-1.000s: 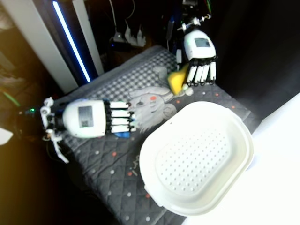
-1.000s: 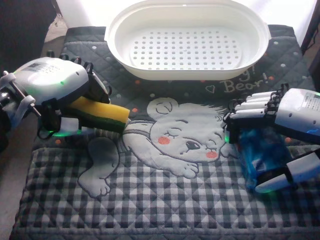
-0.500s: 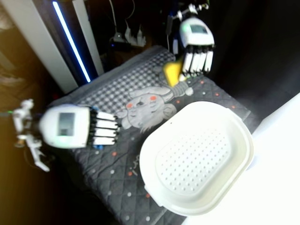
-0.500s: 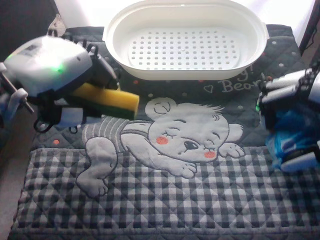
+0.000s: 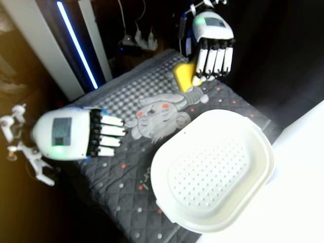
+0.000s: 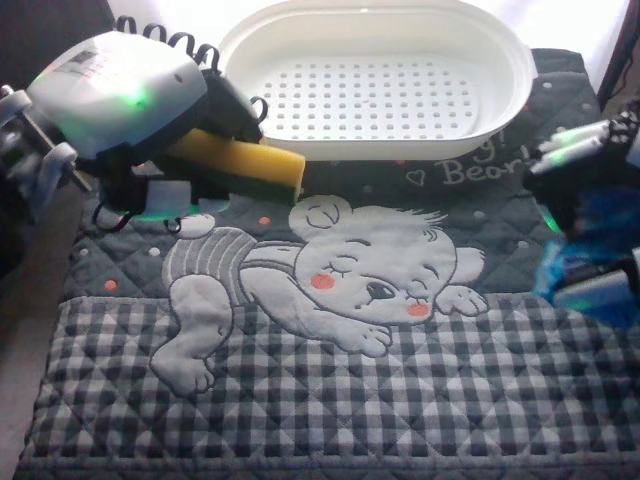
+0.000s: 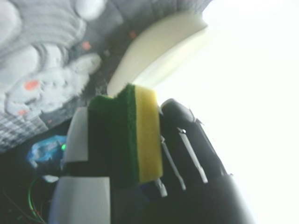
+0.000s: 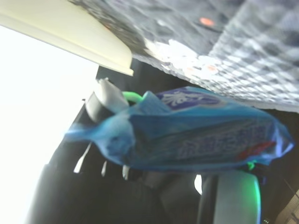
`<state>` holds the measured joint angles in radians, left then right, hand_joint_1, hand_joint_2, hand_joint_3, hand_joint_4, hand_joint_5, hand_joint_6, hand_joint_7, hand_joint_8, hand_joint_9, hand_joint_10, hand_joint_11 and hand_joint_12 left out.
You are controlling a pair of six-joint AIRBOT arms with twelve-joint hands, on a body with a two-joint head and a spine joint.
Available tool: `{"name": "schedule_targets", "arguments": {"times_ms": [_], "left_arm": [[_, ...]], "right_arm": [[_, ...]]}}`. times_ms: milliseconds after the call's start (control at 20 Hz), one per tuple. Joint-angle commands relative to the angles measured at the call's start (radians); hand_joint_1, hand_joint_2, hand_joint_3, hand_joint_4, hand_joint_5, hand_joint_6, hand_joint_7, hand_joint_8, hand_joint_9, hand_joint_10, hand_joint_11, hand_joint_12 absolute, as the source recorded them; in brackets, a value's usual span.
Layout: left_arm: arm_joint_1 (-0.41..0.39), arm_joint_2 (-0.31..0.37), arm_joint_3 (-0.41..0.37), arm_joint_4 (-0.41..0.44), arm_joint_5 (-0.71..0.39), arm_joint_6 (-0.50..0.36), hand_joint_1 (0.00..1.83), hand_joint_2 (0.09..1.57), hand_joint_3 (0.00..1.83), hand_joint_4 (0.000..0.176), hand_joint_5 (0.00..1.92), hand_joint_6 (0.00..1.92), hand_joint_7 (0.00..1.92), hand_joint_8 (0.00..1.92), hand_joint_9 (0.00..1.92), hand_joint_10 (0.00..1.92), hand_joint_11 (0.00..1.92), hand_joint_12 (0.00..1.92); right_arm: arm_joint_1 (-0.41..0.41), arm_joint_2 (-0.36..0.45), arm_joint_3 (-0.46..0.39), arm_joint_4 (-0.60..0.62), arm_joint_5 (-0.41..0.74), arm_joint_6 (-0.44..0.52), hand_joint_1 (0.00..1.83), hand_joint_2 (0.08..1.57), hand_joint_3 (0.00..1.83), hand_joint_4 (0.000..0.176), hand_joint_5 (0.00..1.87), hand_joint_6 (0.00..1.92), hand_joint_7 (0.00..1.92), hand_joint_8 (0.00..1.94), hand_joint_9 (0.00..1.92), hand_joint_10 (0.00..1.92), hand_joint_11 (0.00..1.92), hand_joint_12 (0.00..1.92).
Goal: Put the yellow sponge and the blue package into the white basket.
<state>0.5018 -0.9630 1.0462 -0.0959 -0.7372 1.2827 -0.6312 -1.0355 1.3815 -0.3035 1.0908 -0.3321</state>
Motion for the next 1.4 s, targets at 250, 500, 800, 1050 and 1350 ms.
{"name": "schedule_targets", "arguments": {"times_ms": [250, 500, 800, 1050, 1350], "left_arm": [[-0.115, -0.079, 0.118, -0.032, -0.031, 0.0, 1.24, 1.07, 0.0, 0.027, 1.12, 0.76, 1.03, 0.91, 0.96, 0.38, 0.6, 1.14], [-0.232, -0.208, 0.3, -0.077, 0.109, -0.001, 1.25, 1.05, 0.0, 0.007, 1.19, 0.55, 1.1, 0.88, 0.97, 0.77, 0.72, 1.44], [-0.299, -0.381, 0.506, -0.098, 0.275, 0.0, 1.27, 1.06, 0.0, 0.0, 1.27, 0.28, 1.01, 1.12, 0.96, 0.95, 0.73, 1.6], [-0.315, -0.464, 0.61, -0.106, 0.348, 0.0, 1.22, 1.02, 0.0, 0.0, 1.28, 0.37, 0.93, 1.11, 0.85, 1.44, 0.79, 1.85], [-0.358, -0.567, 0.735, -0.053, 0.434, 0.001, 1.09, 1.01, 0.0, 0.0, 0.81, 0.25, 0.83, 0.41, 0.93, 0.29, 0.59, 1.22]], "right_arm": [[0.17, -0.113, 0.134, 0.011, -0.021, 0.008, 1.2, 1.21, 0.0, 0.0, 0.83, 1.11, 0.77, 1.51, 0.68, 1.74, 0.69, 1.92], [0.334, -0.253, 0.317, 0.006, -0.17, 0.008, 1.07, 1.29, 0.01, 0.0, 0.65, 1.46, 0.76, 1.92, 1.05, 1.92, 1.18, 1.92], [0.468, -0.34, 0.423, -0.064, -0.285, 0.008, 1.14, 1.45, 0.01, 0.037, 0.01, 0.57, 0.41, 1.87, 0.25, 1.85, 0.35, 1.92], [0.509, -0.419, 0.504, -0.092, -0.319, 0.008, 1.0, 1.52, 0.01, 0.0, 0.23, 1.65, 0.34, 1.93, 0.18, 1.88, 0.35, 1.92], [0.515, -0.525, 0.644, -0.1, -0.4, 0.008, 1.05, 1.14, 0.0, 0.086, 0.26, 0.59, 0.21, 0.82, 0.17, 1.03, 0.1, 1.65]]}}
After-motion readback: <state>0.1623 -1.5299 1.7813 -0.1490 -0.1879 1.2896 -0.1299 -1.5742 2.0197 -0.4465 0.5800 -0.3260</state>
